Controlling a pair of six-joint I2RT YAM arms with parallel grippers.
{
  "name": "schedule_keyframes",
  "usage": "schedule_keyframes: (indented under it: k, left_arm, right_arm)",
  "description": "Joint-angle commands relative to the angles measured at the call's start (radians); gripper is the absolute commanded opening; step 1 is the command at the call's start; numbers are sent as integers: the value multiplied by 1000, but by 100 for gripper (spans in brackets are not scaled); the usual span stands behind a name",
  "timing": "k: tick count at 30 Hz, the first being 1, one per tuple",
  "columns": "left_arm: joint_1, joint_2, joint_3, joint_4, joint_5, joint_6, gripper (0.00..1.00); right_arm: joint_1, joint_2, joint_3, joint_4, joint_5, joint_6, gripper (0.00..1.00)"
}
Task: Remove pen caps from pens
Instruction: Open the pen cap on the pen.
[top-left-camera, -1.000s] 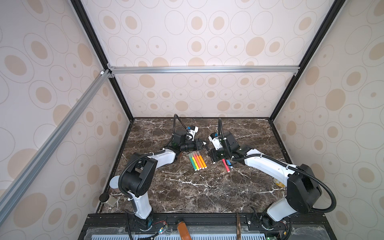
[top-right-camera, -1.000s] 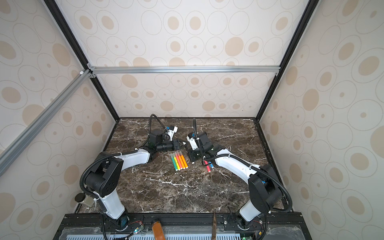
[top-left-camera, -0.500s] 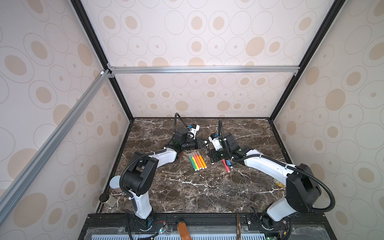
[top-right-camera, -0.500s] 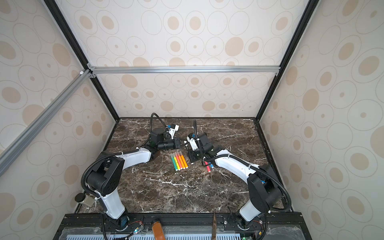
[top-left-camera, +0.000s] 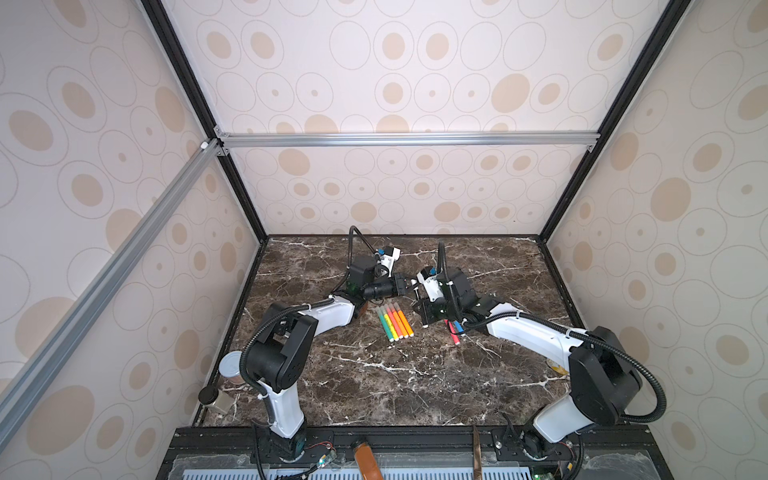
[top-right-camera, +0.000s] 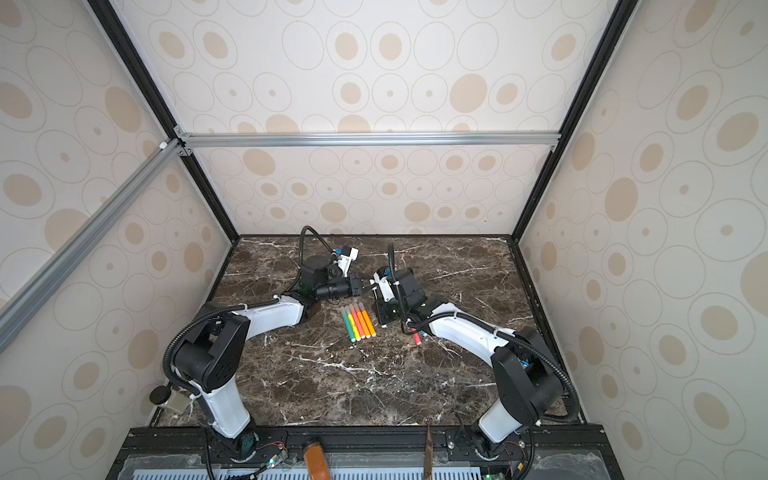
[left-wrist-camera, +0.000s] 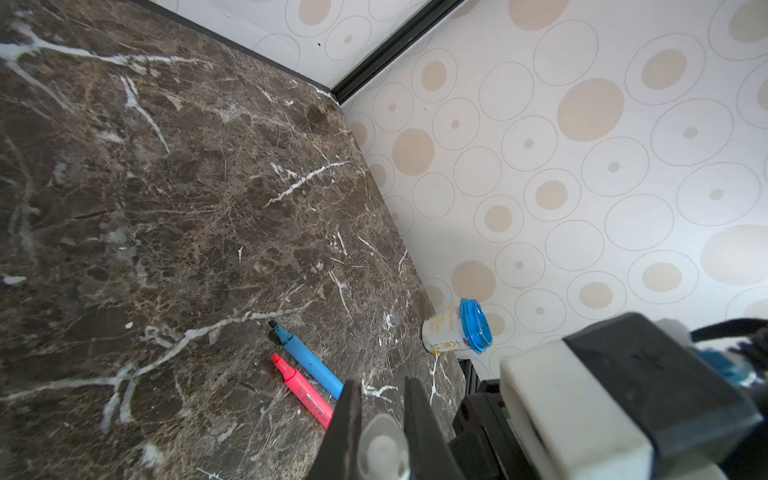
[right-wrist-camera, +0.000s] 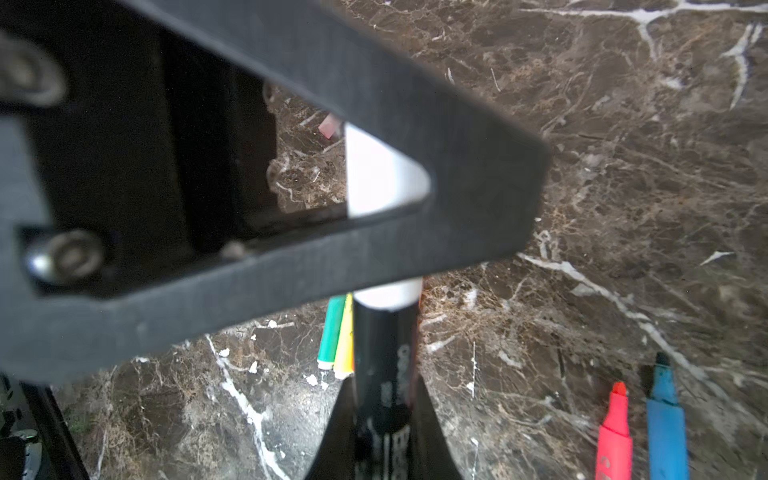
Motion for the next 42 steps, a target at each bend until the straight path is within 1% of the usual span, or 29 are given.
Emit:
schedule_keyframes:
  k: [1,4,10,14,18,22,26,31,36,39,42]
  left_arm:
    - [-14,-10,10,43,17,-23,0]
    - [-13,-7,33,14,16,-4,0]
    - [20,1,166,-217,-37,149,0]
    - [56,36,280,-318,-61,217,0]
    - [86,94,403,-391,-66,244,0]
    - [109,155,539,-460,-79,264,0]
    - [125,183,654,-550,-133,306,0]
    - [154,213,769,-600,-157,315,0]
    - [191,298,966,-700,-175,334,0]
    - [208,379,1139,-774,-176,340,0]
    - [219,493,1382,-891,-169,343,0]
  right_arm:
    - [0,12,-3,29,3,8,0]
    - [1,11,-22,33,0,10,0]
    - [1,-33,-92,14,9,6,0]
    - [3,-71,-157,11,4,21,0]
    - [24,-97,-213,15,5,40,0]
    - [57,-110,-248,-2,35,57,0]
    - [58,-124,-272,-31,73,88,0]
    - [58,-130,-303,-29,60,115,0]
    - [66,-158,-337,-22,54,126,0]
    - [72,-181,-351,-33,58,125,0]
    - [76,-208,-367,-39,64,126,0]
